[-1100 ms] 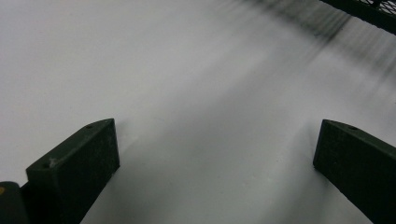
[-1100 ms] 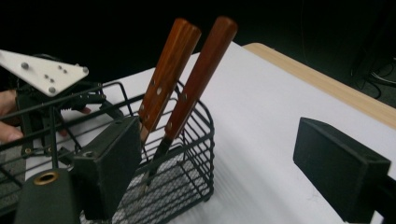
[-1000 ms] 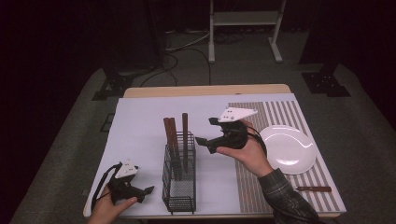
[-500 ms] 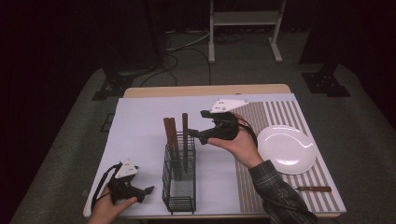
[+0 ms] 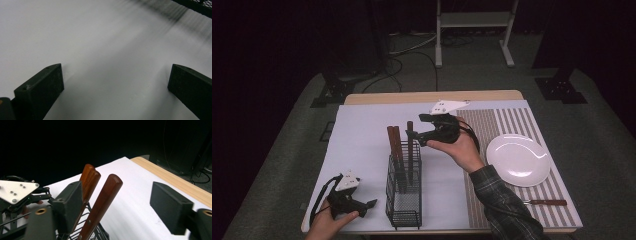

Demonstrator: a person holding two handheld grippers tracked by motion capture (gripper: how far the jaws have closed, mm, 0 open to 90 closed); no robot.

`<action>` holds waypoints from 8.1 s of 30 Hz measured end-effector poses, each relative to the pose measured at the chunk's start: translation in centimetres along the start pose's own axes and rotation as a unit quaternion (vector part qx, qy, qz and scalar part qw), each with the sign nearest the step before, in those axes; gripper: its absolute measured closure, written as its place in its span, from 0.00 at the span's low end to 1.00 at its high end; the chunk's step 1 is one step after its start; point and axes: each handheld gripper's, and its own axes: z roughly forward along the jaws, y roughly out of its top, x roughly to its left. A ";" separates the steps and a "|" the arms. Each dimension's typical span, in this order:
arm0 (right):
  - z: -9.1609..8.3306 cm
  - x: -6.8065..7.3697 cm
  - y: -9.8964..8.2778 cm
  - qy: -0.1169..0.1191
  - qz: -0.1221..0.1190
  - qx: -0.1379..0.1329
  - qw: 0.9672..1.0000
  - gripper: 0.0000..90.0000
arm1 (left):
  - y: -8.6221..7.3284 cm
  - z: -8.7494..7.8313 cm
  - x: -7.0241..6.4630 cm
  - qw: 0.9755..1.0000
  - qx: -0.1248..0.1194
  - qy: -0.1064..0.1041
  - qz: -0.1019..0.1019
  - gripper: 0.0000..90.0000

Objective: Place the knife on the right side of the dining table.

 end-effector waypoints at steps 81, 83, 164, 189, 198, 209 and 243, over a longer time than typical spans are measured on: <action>-4.0 1.7 4.4 0.096 0.036 -0.059 0.993 0.88 | 0.0 0.0 0.0 1.000 0.000 0.001 0.001 0.00; -4.2 1.7 4.6 0.095 0.036 -0.062 0.993 0.88 | 0.0 0.0 0.0 1.000 0.001 0.001 0.001 0.00; -12.9 -13.1 -1.1 -0.258 0.091 -0.113 0.955 0.88 | 0.0 0.0 0.0 1.000 -0.001 0.001 0.001 0.00; -11.4 -15.4 -4.9 -0.284 0.136 -0.106 0.943 0.88 | 0.0 0.0 0.0 1.000 -0.001 0.001 0.001 0.00; -12.0 -15.7 -5.1 -0.296 0.133 -0.100 0.940 0.85 | 0.0 0.0 0.0 1.000 -0.001 0.001 0.001 0.00; -13.3 -16.3 -5.9 -0.317 0.129 -0.090 0.935 0.83 | 0.0 0.0 0.0 1.000 0.000 0.001 0.001 0.00; -16.1 -17.8 -9.0 -0.361 0.148 -0.068 0.918 0.74 | 0.0 0.0 0.0 1.000 0.000 0.001 0.000 0.00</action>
